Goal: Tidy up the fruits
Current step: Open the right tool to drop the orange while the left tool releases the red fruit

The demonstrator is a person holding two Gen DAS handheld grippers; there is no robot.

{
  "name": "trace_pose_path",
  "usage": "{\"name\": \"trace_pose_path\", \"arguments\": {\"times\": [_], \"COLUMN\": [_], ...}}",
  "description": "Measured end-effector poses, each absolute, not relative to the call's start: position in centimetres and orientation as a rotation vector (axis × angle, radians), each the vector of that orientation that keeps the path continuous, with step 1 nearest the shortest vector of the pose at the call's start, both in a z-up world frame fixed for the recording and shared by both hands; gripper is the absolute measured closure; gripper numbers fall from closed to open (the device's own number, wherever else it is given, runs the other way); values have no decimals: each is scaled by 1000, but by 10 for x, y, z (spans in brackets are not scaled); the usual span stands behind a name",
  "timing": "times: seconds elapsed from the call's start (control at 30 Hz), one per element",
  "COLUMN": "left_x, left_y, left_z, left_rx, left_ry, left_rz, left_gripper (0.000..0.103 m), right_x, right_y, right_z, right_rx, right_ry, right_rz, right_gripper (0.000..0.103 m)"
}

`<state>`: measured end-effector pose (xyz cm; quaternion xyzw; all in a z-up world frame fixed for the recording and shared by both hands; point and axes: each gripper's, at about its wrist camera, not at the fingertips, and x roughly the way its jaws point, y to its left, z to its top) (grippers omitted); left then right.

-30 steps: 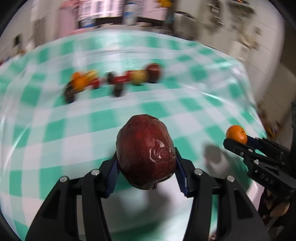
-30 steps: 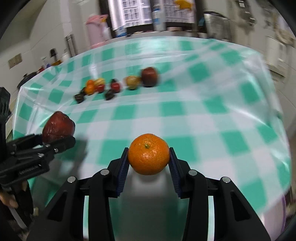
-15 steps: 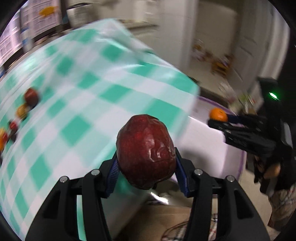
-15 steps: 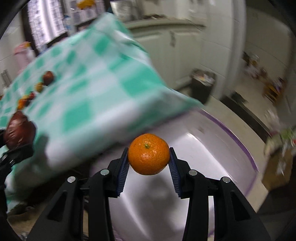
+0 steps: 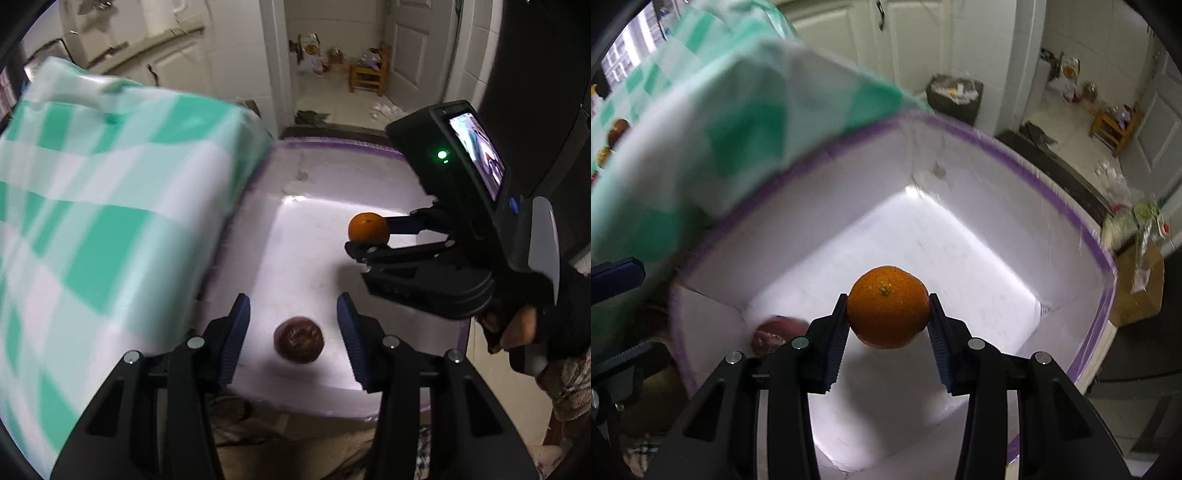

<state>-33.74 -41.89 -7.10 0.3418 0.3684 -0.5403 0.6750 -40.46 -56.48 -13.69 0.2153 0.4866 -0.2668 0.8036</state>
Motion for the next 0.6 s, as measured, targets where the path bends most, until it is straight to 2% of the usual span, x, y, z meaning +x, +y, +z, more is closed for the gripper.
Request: {"name": "trace_pose_path", "arguments": {"times": [0.13,0.17,0.2,0.23,0.3,0.33,0.4,0.6], "left_x": [-330,-324,-322,-320,-319,-318,-325,-320], "left_y": [-421,-423,-422,-420,-418,-414,-411,-408], "left_z": [-110,-119,-130,-141,-159,-167,-176,-185], "left_rx": [796,805,820,846,914,941,998,1061], "left_ry": [883,907,936,953,963,977,943,993], "left_rz": [-1209,-1208,-1208,-1200,-1176,-1166,-1154,-1122], "left_gripper": [53,47,33,27,23,22,14,14], "right_x": [-406,-406,-405,-404,-401,-399,-397,-396], "right_y": [-563,-563,-561,-561,-561,-561,-564,-561], "right_z": [-156,-158,-160,-162,-165,-165,-167,-172], "right_rx": [495,496,496,494,488,488,483,456], "right_ry": [1079,1088,1097,1107,1123,1122,1117,1149], "right_rz": [-568,-566,-567,-569,-584,-583,-577,-586], "right_gripper": [61,61,61,60,52,44,37,30]}}
